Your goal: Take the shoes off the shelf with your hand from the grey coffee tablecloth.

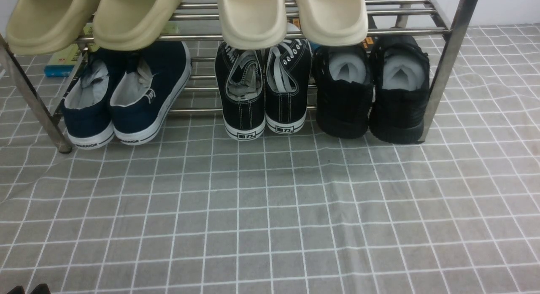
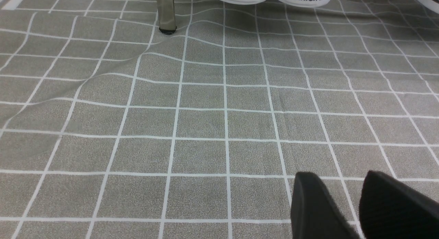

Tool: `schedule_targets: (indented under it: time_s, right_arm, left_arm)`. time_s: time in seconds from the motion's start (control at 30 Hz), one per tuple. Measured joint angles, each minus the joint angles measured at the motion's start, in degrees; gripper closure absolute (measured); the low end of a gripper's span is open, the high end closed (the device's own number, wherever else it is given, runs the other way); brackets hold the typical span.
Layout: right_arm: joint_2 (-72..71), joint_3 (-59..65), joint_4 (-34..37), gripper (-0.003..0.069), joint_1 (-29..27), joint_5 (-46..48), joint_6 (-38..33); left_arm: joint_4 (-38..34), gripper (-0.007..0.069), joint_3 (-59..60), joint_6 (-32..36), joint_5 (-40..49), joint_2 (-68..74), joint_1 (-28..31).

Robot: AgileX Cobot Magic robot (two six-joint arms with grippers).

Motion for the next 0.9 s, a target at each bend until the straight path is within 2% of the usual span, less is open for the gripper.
schedule_targets:
  time_s: [0.13,0.2,0.37,0.43,0.47,0.5,0.67,0.77,0.87,0.9]
  right_arm:
    - [0.00,0.00,0.15,0.0420,0.00,-0.13,0.58]
    - [0.00,0.07,7.03,0.0420,0.00,-1.38,6.62]
    - [0.00,0.48,30.04,0.0420,0.00,-2.64,23.95]
    - [0.00,0.58,37.04,0.0420,0.00,-2.58,28.32]
    - [0.00,0.58,37.57,0.0420,0.00,-2.65,28.62]
    - [0.00,0.58,41.13,0.0420,0.00,-3.44,30.48]
    - [0.00,0.39,44.35,0.0429,0.00,-5.58,29.60]
    - [0.66,-5.84,43.34,0.0489,0.00,-5.32,21.17]
    - [7.89,-16.36,38.87,0.0585,0.00,-1.59,12.36]
    - [7.89,-17.08,38.45,0.0585,0.00,-1.03,11.84]
  left_arm:
    - [0.00,0.0384,0.00,0.00,0.00,0.00,0.00]
    - [0.00,0.0384,0.00,0.00,0.00,0.00,0.00]
    - [0.00,0.0384,0.00,0.00,0.00,0.00,0.00]
    - [0.00,0.0384,0.00,0.00,0.00,0.00,0.00]
    - [0.00,0.0384,0.00,0.00,0.00,0.00,0.00]
    - [0.00,0.0384,0.00,0.00,0.00,0.00,0.00]
    - [0.00,0.0384,0.00,0.00,0.00,0.00,0.00]
    - [0.00,0.0384,0.00,0.00,0.00,0.00,0.00]
    - [0.00,0.0384,0.00,0.00,0.00,0.00,0.00]
    - [0.00,0.0384,0.00,0.00,0.00,0.00,0.00]
